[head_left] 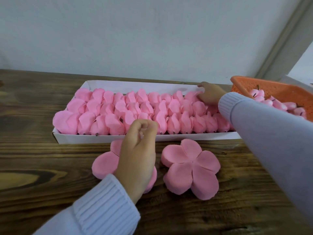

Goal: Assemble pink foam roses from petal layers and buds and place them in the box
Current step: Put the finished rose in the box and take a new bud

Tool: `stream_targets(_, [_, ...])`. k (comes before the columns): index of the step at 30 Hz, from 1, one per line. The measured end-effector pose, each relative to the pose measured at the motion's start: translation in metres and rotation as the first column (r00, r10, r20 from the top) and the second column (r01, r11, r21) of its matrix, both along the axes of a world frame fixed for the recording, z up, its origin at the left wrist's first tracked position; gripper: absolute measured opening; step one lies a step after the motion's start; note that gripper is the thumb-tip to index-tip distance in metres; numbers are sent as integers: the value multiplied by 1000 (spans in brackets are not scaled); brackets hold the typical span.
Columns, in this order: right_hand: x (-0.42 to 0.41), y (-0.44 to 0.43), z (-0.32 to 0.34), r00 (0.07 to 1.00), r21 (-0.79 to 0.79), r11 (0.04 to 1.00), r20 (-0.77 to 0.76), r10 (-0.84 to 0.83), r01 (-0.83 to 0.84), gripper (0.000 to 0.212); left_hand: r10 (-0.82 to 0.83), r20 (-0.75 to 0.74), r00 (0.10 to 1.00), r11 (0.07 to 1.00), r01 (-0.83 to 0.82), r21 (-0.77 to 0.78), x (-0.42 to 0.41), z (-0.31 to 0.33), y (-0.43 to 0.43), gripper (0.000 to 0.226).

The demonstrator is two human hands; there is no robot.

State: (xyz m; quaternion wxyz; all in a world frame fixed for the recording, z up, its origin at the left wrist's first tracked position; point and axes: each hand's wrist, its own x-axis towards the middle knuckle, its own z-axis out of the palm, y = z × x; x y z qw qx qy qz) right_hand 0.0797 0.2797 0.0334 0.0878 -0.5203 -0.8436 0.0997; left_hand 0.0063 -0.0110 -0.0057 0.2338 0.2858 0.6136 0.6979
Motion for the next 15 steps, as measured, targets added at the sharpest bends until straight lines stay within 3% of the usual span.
stream_targets(5, [2,3,2,999,79,997,-51,7,-3,48,-29,-11,1000,1000,28,-8,0,1,-3,22])
stream_targets(12, [48,12,77,962,417,908,-259,90,27,25,-50,-46,998,999,50,-11,-1,0,-3,22])
stream_targets(15, [95,28,98,985,432,896,-171,-35,107,19,-54,-54,997,998,53,-26,0,1,-4,20])
